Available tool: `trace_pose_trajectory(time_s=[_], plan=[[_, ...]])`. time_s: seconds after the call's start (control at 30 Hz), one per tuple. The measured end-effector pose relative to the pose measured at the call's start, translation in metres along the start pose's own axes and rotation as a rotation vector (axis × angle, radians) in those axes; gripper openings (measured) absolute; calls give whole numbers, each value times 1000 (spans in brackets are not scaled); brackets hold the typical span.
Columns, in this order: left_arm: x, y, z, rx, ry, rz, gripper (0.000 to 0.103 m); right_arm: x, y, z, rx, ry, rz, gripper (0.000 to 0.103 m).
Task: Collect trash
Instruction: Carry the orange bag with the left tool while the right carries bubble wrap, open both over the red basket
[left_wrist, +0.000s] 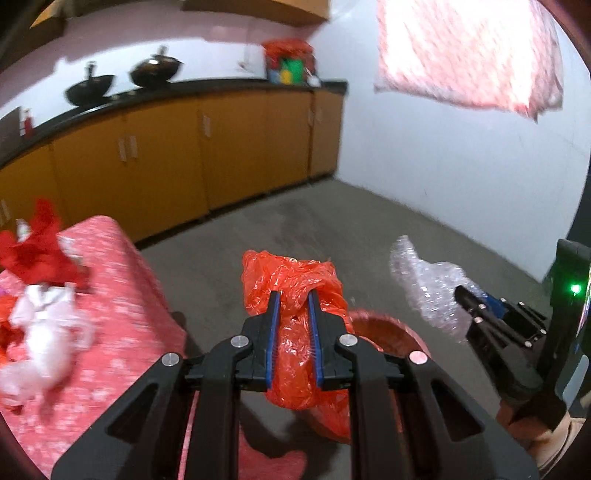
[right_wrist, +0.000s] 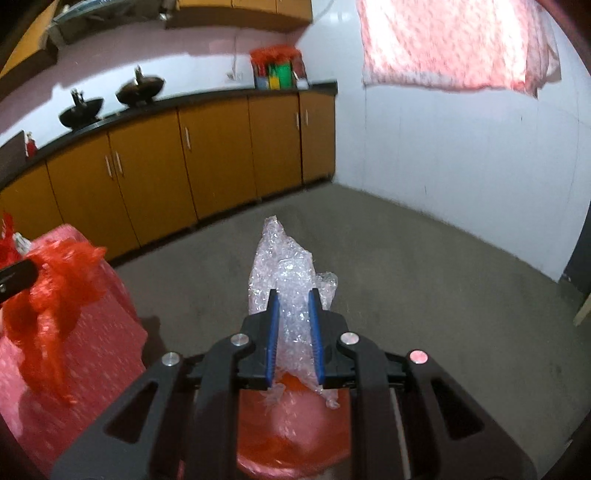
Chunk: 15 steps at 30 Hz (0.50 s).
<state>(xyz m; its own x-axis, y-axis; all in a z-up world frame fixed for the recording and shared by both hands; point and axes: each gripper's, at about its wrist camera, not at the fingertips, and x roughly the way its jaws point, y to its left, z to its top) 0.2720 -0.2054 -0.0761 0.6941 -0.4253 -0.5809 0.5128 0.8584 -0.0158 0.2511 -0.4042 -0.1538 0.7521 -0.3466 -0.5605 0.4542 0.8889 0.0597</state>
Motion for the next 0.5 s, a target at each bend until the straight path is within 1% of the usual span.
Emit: trace_pose_trajectory(time_s=[0.1,0.23,0.4,0.47,0.5], plan=[[25,-16,-4,26,52,-27,15,17,-11,-16,4,47,-5,17],[57,-35,-8,55,110,-45,15,40,-25,-33,15,98,-13,17],[85,-49,-16,91,149,-43,17,59,-31,-45,19,138,3,17],[93,-50,-19,92,170,-43,20,64,-32,-47,25,147,14,19],[98,-50,-22,87,186,-48,22,67,-33,-47,31,151,22,21]])
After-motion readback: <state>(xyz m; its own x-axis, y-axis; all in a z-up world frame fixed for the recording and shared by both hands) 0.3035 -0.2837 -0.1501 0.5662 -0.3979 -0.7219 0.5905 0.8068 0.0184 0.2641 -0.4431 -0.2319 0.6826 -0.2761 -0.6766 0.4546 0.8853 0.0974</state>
